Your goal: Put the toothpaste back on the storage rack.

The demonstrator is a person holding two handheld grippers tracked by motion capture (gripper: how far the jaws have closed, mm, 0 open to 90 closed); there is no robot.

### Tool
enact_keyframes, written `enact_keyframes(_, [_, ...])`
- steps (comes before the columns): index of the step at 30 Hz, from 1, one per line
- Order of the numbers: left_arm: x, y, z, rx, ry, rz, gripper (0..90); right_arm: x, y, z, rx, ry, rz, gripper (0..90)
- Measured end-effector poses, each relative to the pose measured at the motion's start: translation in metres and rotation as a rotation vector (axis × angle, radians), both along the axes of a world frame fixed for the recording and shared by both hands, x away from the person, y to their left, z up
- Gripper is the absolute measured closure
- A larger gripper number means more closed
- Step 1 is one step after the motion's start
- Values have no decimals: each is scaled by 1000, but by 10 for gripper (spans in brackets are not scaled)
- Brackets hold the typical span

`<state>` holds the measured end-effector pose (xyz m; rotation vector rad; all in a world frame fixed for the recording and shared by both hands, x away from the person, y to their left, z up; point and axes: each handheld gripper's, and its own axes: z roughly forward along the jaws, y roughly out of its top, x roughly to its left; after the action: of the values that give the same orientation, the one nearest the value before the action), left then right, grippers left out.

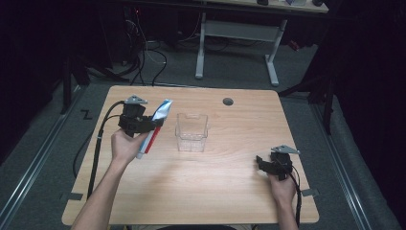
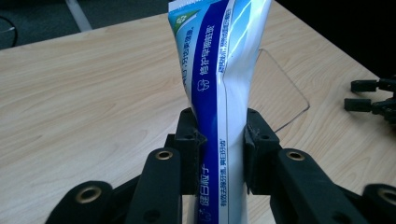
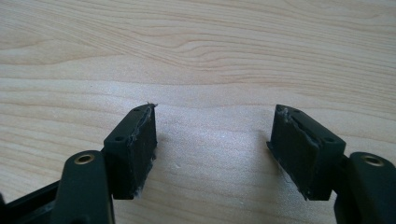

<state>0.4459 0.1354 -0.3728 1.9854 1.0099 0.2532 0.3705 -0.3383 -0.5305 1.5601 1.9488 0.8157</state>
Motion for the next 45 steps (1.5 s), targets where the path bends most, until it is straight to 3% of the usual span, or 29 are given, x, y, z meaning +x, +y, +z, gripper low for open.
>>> enact_keyframes(11, [6, -24, 10, -33, -19, -45, 715, 0, 0, 0, 1, 0, 0, 317])
enact_keyframes(17, [9, -36, 14, -30, -31, -59, 715, 0, 0, 0, 0, 0, 0, 317])
enact_keyframes(35, [26, -77, 26, -51, -72, -91, 716, 0, 0, 0, 0, 0, 1, 316])
enact_keyframes(45, [33, -90, 30, -75, -94, -88, 718, 0, 0, 0, -1, 0, 2, 316])
